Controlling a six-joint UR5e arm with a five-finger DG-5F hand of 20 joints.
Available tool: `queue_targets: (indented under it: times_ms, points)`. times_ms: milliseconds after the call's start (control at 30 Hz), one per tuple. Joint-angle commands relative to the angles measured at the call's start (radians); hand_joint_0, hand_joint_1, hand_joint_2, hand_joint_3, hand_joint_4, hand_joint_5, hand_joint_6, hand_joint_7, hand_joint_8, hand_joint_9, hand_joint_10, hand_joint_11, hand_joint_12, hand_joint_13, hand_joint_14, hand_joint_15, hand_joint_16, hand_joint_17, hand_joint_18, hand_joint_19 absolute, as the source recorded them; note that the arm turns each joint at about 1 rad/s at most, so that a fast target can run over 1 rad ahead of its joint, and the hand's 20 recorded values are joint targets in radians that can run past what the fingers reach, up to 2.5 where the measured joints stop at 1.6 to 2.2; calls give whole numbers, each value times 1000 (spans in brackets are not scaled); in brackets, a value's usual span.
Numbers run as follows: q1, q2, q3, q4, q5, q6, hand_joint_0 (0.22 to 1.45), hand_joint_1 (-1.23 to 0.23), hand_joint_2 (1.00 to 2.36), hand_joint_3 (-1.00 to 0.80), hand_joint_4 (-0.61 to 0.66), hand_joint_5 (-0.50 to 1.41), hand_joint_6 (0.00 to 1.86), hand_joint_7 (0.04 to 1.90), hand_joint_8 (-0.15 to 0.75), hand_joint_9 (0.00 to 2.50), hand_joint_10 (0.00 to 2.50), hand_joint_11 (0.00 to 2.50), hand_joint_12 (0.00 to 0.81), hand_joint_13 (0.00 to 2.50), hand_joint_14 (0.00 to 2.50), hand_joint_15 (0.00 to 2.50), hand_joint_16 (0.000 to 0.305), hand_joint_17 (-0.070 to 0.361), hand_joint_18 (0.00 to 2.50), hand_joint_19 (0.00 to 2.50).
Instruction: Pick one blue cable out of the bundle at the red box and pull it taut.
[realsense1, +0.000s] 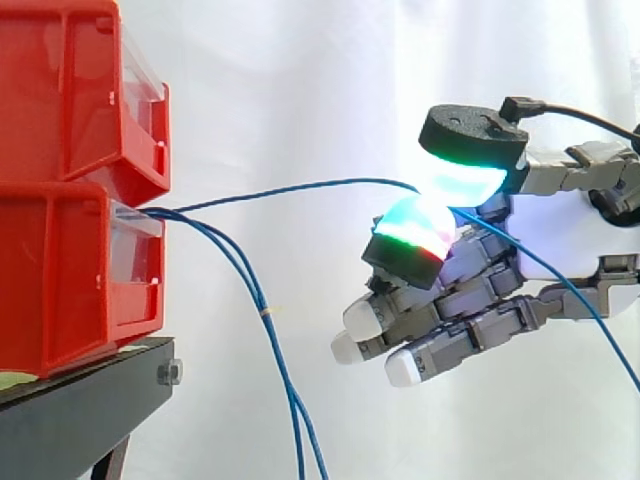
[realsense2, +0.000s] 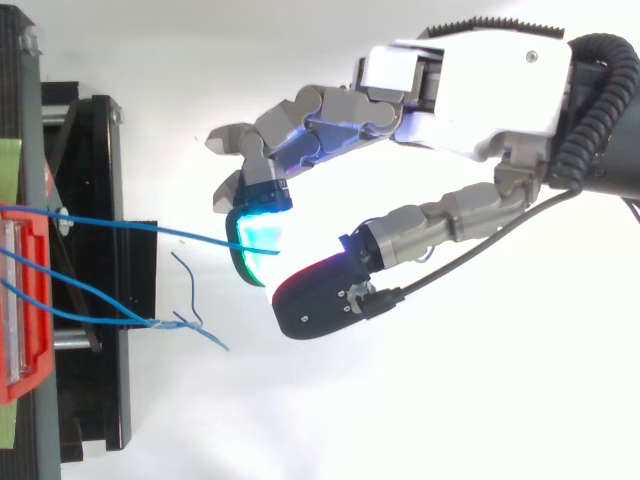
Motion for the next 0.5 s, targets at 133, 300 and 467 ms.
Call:
queue_targets:
  times_ms: [133,300,467]
  points:
    - [0,-1,0,0,0,0,668,-856,1018,-213,124,-167,878,1202,361,606,8,349,396,223,1,12,60,134,397,126]
    - [0,0,0,0,0,0,673,-856,1017,-227,124,-167,876,1203,362,605,11,351,397,224,0,9,60,134,398,116]
    - [0,0,0,0,0,0,674,-858,1017,-232,125,-167,875,1202,362,606,8,345,397,225,0,6,60,134,396,128]
